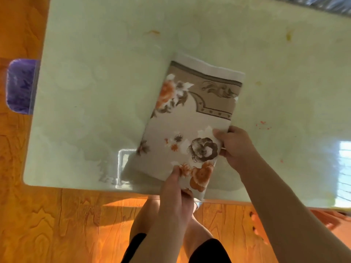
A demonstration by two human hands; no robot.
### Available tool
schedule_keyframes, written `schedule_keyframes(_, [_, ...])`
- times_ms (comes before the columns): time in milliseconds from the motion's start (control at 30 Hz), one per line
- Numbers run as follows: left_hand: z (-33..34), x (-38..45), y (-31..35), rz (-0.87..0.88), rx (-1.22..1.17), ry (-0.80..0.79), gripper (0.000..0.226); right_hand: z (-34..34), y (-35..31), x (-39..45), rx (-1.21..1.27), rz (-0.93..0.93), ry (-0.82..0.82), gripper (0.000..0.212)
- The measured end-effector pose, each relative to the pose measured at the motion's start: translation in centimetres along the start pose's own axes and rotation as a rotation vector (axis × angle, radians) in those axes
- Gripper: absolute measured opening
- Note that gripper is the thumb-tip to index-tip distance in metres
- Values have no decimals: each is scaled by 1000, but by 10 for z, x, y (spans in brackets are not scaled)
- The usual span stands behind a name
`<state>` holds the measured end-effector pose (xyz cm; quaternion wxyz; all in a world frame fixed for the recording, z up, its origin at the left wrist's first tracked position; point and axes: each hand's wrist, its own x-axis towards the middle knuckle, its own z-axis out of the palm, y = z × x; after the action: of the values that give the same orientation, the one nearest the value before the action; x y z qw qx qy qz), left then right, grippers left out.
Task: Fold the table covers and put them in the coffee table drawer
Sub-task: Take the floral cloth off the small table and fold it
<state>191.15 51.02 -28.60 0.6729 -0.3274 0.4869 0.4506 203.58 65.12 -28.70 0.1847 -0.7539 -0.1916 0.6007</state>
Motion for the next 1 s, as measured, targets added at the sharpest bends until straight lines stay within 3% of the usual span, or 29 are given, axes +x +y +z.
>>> schedule_keyframes(133, [23, 19, 34, 109, 344, 27, 39, -42, 45, -15, 372, 100, 49, 23])
schedule_keyframes(267, [15, 23, 94, 96, 690, 93, 35, -78, 87, -26, 736, 233, 66, 32])
schedule_keyframes(400, [-15, 12, 129, 102, 880, 87, 31, -99, 107, -19, 559, 182, 194, 32])
schedule_keyframes(567, [-33, 10, 123, 496, 1115, 348, 12, -115, 109, -15, 389, 104, 227, 27])
schedule_keyframes(633, [-42, 11, 117, 642, 1274, 382, 25, -123, 103, -15, 268, 23, 229, 28])
schedule_keyframes(700, [-52, 8, 117, 688, 1413, 245, 39, -129, 93, -15, 129, -52, 162, 24])
schedule_keyframes(800, [-68, 1, 125, 598, 1655, -50, 61, -139, 73, -15, -56, -55, 1, 30])
schedule_keyframes(900, [-65, -6, 127, 434, 2188, -39, 114, -147, 56, -11, -21, 20, -106, 36])
schedule_keyframes(933, [-62, -8, 126, 506, 2407, 19, 123, -148, 50, -9, 7, 37, -136, 36])
schedule_keyframes(1000, [-58, -11, 127, 840, 2679, 102, 120, -148, 39, -6, 53, 71, -190, 37])
